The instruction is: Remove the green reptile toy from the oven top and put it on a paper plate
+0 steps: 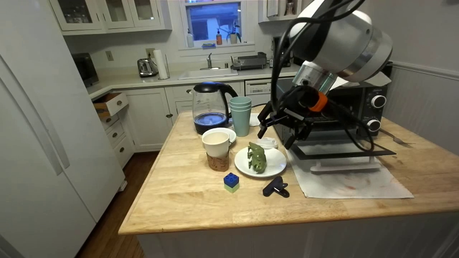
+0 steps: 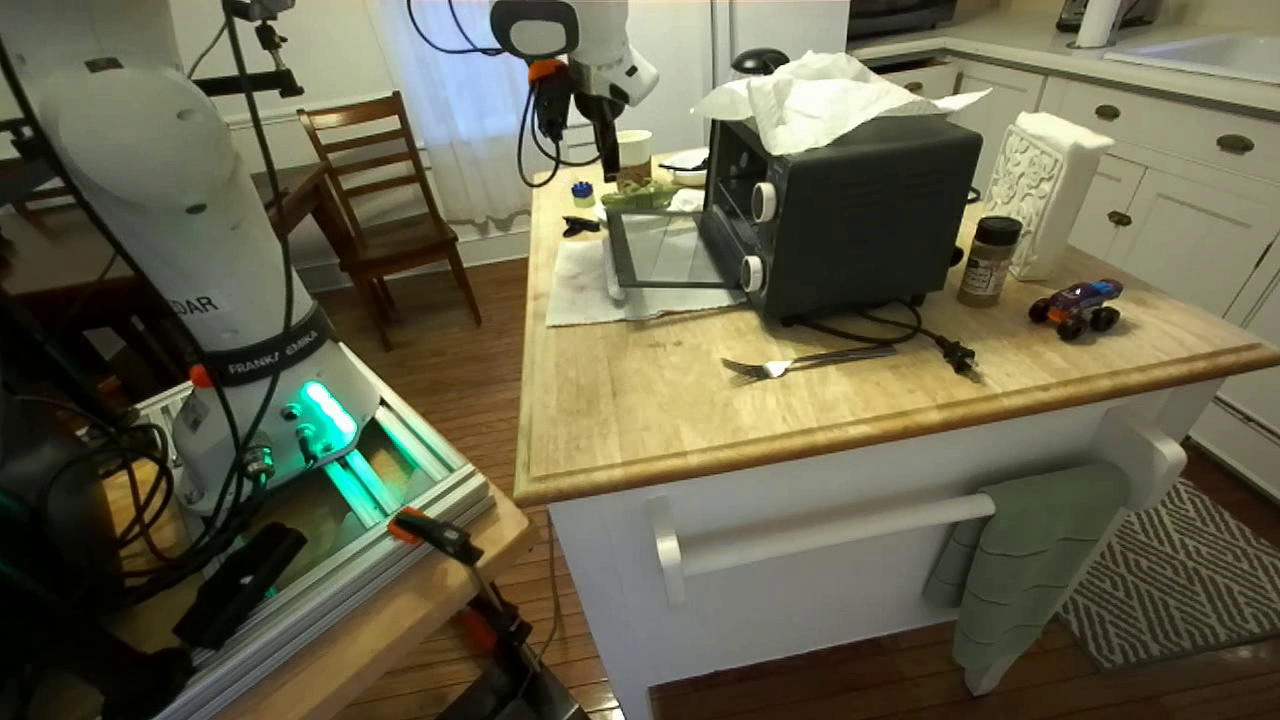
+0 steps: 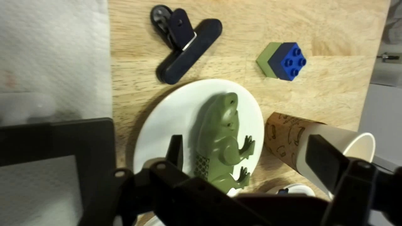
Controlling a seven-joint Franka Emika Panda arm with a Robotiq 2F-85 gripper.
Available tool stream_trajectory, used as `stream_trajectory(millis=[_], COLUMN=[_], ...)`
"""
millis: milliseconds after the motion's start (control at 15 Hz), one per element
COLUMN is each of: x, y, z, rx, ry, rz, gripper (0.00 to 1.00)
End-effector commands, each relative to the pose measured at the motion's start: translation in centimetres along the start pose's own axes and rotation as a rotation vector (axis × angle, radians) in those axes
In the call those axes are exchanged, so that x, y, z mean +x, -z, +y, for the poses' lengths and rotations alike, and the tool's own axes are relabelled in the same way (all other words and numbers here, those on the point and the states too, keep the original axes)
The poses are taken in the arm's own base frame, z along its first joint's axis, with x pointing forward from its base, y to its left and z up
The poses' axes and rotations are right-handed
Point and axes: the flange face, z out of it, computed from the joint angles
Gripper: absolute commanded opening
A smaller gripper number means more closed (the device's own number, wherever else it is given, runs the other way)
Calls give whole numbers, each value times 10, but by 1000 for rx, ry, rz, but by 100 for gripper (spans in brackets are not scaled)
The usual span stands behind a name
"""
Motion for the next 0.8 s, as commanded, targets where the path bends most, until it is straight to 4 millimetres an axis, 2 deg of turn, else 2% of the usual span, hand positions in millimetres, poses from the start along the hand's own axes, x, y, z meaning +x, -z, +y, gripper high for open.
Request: stream_trajectory(millis=[0, 133, 400, 467, 600, 733], x=[-23, -24, -24, -14, -15, -15], y=[40, 59, 101, 78, 86, 81], z=[14, 19, 11, 12, 10, 11], rx=[-127, -190, -272, -246, -242, -248], ry=[-46, -71, -36, -44, -42, -42], rz=[40, 71, 152, 124, 134, 126], gripper=[100, 100, 100, 100, 100, 100])
